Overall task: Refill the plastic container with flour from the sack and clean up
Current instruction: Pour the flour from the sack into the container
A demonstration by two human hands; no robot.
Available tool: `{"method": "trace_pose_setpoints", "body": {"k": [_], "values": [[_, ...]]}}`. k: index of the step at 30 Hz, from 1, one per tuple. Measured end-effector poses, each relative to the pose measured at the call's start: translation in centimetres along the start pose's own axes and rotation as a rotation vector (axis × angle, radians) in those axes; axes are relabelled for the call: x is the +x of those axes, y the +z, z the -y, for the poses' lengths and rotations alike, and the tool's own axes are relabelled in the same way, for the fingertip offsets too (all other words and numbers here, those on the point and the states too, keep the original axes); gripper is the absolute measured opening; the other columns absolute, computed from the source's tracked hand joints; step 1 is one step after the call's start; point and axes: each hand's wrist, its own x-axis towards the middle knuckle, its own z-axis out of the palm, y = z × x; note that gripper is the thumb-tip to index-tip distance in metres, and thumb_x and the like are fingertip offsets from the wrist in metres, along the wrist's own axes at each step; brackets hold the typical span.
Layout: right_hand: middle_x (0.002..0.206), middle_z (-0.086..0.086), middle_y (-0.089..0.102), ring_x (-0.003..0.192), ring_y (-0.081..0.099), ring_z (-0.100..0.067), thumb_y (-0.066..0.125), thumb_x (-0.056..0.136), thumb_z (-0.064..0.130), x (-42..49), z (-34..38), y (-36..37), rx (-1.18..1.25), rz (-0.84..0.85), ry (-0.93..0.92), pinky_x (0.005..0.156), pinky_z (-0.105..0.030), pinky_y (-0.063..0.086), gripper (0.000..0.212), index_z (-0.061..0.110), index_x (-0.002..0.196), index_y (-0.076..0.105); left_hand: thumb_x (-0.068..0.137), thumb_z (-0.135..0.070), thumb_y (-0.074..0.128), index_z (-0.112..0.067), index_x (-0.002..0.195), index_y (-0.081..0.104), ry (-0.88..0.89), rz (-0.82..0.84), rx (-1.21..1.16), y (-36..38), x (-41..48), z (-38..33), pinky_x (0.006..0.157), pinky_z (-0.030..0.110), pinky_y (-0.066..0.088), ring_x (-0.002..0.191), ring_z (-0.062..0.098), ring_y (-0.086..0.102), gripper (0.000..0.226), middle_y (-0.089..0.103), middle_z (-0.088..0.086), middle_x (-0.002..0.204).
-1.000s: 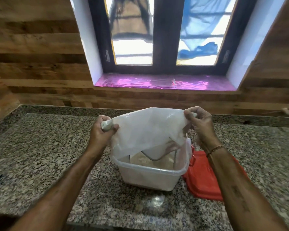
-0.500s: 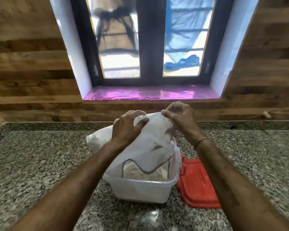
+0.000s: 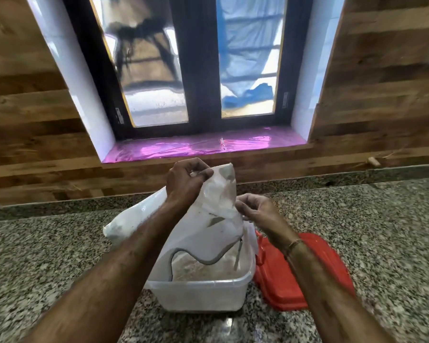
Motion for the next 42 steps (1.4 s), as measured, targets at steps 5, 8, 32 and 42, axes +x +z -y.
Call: {"method": "trace_pose_setpoints", "body": {"k": [5, 8, 32, 42], "values": [[0.078, -0.002, 0.069, 0.07, 0.06, -0.008, 0.073, 0.095, 0.017, 0.0, -1.4, 0.9, 0.062, -0.108, -0.026, 0.065, -0.022, 0.05, 0.015, 0.005, 0.086, 0.072, 0.087, -0.022, 0.081, -0.025, 0.078, 0.075, -0.026, -0.008, -0.048, 0.5, 0.1, 0.5, 0.077, 0.036, 0.062, 0.088, 0.015, 0.07, 0.011, 0.075, -0.005, 0.089], [0.08, -0.001, 0.073, 0.072, 0.063, -0.007, 0.078, 0.092, 0.032, 0.1, -1.9, 1.8, 0.021, -0.144, -0.044, 0.065, -0.027, 0.054, 0.023, 0.013, 0.081, 0.071, 0.089, -0.019, 0.08, -0.024, 0.081, 0.075, -0.041, -0.019, -0.103, 0.7, 0.1, 1.0, 0.077, 0.036, 0.061, 0.088, 0.016, 0.07, 0.011, 0.075, -0.003, 0.09], [0.084, -0.013, 0.065, 0.078, 0.056, -0.021, 0.073, 0.095, 0.027, 1.6, 1.0, 3.0, 0.302, -0.137, -0.143, 0.066, -0.032, 0.048, 0.031, -0.004, 0.091, 0.067, 0.088, -0.015, 0.079, -0.023, 0.072, 0.074, -0.059, 0.125, -0.186, 1.4, -1.5, 1.7, 0.072, 0.033, 0.054, 0.081, 0.015, 0.067, 0.018, 0.073, -0.001, 0.078], [0.075, 0.012, 0.069, 0.073, 0.062, -0.007, 0.082, 0.084, 0.041, -0.9, -2.0, 2.0, -0.141, 0.057, -0.092, 0.069, -0.037, 0.051, 0.016, 0.028, 0.083, 0.073, 0.084, -0.016, 0.083, -0.022, 0.075, 0.077, -0.019, 0.054, -0.138, 0.0, -0.9, 1.1, 0.077, 0.037, 0.062, 0.081, 0.012, 0.071, 0.013, 0.076, -0.008, 0.079]]}}
